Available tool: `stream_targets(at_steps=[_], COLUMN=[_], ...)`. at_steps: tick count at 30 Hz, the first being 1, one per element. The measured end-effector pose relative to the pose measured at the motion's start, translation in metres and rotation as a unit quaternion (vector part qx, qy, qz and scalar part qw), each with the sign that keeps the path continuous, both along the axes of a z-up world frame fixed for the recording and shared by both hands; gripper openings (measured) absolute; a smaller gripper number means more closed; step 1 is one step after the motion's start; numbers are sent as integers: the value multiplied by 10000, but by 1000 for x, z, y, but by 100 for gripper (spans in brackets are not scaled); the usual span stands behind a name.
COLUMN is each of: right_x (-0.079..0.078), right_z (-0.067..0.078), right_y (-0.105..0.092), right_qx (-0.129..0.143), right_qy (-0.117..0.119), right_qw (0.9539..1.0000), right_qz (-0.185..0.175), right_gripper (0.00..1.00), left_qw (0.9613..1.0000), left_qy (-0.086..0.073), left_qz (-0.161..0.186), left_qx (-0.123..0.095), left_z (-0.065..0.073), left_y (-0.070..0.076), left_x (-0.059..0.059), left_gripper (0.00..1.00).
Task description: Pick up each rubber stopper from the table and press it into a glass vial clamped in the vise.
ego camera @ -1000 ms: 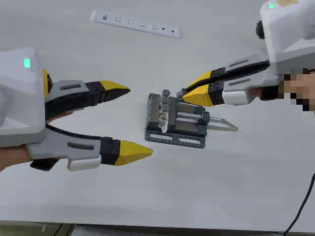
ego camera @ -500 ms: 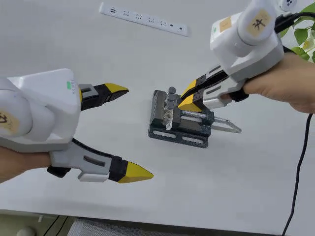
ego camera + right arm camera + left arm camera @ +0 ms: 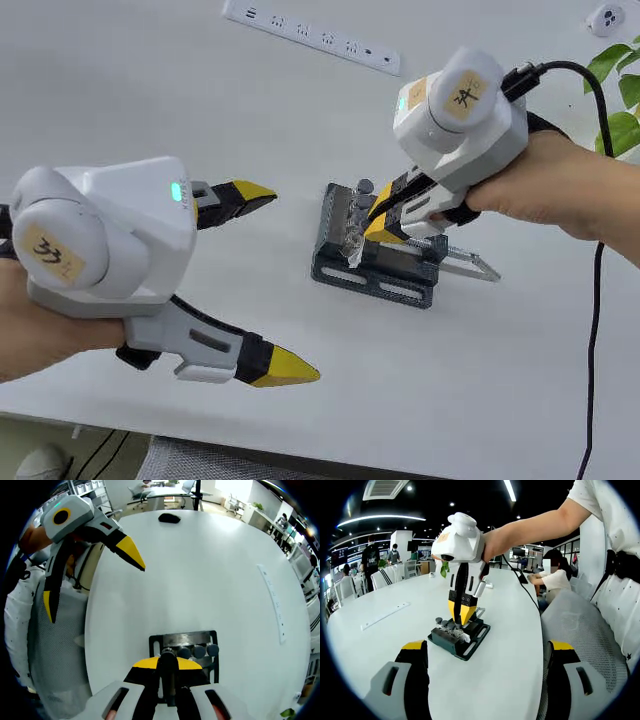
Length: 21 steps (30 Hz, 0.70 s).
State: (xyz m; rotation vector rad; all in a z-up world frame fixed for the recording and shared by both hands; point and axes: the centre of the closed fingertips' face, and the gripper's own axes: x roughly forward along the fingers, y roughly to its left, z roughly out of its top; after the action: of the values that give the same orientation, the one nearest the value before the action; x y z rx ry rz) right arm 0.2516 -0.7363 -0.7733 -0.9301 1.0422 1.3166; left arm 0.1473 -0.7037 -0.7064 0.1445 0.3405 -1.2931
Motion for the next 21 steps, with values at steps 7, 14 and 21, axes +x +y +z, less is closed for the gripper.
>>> stream_targets(at_steps=[7,14,21], right_x=[2,1,0], right_z=[-8,-9,-9], right_y=[-1,0,-1], right_qx=[-129,-153,-181], right_qy=[47,74,88], right_qw=[9999,9998,9998], right_qz=[23,51,54], right_gripper=[6,6,6], left_qw=[10000,10000,10000], left_qy=[38,49,59], left_qz=[9,-15,-17], left_qx=[-52,-29,-50], left_z=[0,-3,-4], left_y=[0,0,-1], left_x=[0,0,-1], left_gripper=[99,98,98])
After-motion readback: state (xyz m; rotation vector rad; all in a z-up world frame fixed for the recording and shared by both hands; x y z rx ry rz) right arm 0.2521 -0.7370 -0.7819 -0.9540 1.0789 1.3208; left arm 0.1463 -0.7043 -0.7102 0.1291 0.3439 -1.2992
